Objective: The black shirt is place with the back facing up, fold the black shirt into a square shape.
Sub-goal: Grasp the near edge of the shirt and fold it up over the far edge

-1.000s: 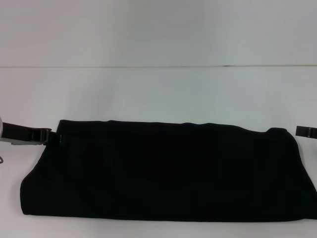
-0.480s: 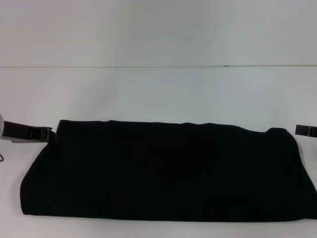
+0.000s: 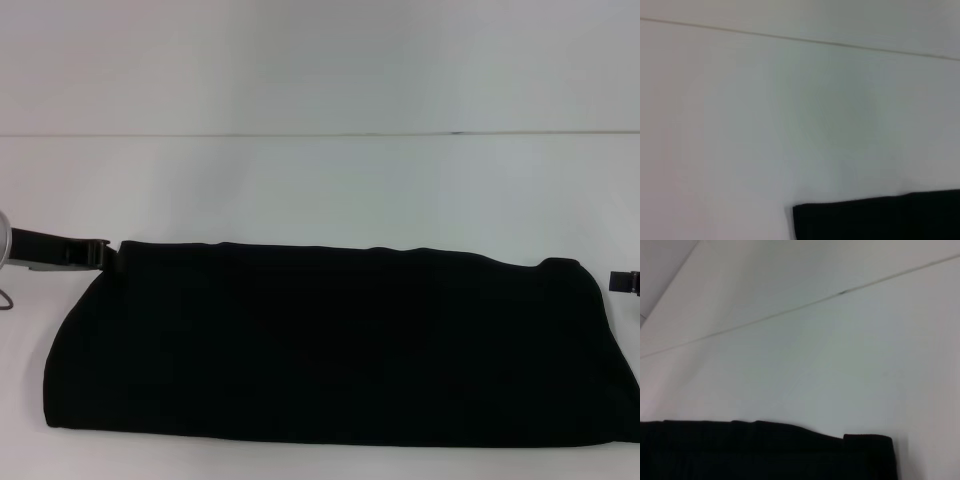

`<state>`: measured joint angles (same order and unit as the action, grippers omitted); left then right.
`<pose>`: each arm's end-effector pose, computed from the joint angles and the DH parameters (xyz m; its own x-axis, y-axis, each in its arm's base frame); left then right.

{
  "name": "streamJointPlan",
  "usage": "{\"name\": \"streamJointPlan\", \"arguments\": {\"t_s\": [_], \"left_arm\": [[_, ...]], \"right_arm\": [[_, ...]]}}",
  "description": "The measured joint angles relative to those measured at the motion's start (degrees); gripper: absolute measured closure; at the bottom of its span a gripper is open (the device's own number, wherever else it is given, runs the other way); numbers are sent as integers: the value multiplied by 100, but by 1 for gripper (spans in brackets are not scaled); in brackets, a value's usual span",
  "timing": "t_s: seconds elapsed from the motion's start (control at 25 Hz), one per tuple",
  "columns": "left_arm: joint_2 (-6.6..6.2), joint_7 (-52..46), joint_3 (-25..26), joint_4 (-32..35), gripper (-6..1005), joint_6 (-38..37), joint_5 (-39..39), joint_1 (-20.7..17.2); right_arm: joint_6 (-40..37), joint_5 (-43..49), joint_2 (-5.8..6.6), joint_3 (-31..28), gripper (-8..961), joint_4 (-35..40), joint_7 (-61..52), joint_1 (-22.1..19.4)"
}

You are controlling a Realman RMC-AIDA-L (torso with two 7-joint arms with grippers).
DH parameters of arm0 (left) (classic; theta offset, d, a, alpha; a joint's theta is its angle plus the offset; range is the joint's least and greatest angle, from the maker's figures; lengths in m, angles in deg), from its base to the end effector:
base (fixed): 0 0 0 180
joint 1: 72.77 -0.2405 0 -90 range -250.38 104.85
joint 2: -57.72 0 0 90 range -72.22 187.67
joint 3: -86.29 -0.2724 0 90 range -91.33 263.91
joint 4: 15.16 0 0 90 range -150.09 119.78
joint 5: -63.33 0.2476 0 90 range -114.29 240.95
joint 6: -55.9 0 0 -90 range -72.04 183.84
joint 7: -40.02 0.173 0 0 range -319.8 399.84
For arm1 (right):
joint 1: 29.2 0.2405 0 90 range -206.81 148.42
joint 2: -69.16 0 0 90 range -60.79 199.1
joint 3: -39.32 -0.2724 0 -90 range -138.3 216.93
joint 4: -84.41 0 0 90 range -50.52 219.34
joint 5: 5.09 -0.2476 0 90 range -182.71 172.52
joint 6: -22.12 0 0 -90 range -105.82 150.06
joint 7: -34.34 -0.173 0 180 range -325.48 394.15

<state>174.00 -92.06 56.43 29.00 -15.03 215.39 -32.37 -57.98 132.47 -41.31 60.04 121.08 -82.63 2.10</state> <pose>-0.3445 0.4512 0.0287 0.3760 0.8522 0.3639 0.8936 -0.2296 -0.3858 0.3944 0.3925 0.0598 0.3101 -0.8032 -0.5087 -0.9505 -0.2514 -0.1825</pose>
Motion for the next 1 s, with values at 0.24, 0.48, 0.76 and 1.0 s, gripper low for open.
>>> {"name": "streamJointPlan", "arguments": {"t_s": [0.24,0.48,0.76,1.0], "left_arm": [[-4,7,-21,-21,987,40,-82,0],[-12,15,-20,-32,983,44,-114,5],[-11,16,-18,-42,977,44,-116,4],[-9,23,-20,-47,973,44,-116,3]], "right_arm": [[351,38,-116,267,332,-74,26,153],[659,37,-137,355,351,-395,100,336],[971,38,-134,363,374,-643,139,441],[1250,34,-153,472,481,-961,354,547]]}}
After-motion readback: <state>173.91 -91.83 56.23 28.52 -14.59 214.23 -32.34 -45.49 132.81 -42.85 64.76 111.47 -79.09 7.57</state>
